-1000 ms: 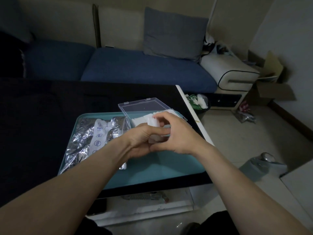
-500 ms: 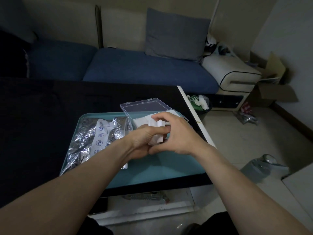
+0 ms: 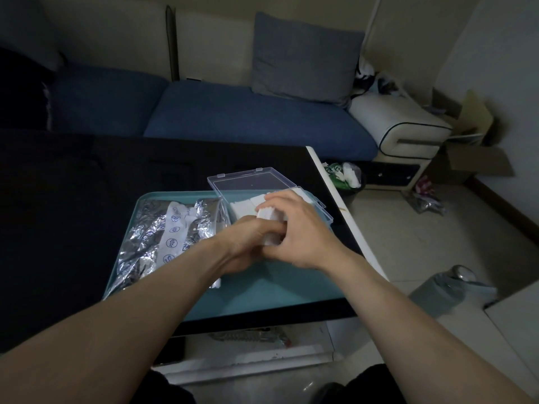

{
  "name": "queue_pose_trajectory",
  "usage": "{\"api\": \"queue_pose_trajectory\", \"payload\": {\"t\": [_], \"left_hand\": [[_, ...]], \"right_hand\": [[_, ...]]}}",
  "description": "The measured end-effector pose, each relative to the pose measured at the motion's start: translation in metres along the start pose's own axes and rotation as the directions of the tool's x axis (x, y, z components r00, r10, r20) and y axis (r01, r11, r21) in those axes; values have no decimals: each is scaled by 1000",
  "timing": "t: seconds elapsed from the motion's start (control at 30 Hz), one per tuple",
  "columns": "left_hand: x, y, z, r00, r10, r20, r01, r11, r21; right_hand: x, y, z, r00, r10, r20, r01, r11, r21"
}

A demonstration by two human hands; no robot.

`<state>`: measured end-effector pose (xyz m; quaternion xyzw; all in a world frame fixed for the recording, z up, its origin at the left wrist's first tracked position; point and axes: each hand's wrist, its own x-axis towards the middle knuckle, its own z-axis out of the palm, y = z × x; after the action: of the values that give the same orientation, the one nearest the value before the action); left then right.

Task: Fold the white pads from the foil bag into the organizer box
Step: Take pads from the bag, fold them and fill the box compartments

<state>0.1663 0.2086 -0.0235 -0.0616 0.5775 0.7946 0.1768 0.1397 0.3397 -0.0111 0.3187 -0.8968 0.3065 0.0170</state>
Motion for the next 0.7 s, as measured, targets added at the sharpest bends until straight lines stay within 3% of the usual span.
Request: {"api": "queue_pose_trajectory", "payload": {"t": [0.13,0.43,0.6,0.7], "left_hand": [[1,-2,4,1000,23,-22,-23,1000,-8],[0,1,0,999,41,-29,-41,999,9],[-2,1,-5,996,21,85,-15,997,-72],[0,1,-4,1000,21,-1,-21,999,-44]], "right_hand": [[0,1,-2,996,74,58,-74,997,1],[-1,9,-2,997,-13,81,15,1000,-17],[0,9,-4,998,11,65,-5,997,-83],[-4,8,-7,989,75,131,-72,997,-32]]}}
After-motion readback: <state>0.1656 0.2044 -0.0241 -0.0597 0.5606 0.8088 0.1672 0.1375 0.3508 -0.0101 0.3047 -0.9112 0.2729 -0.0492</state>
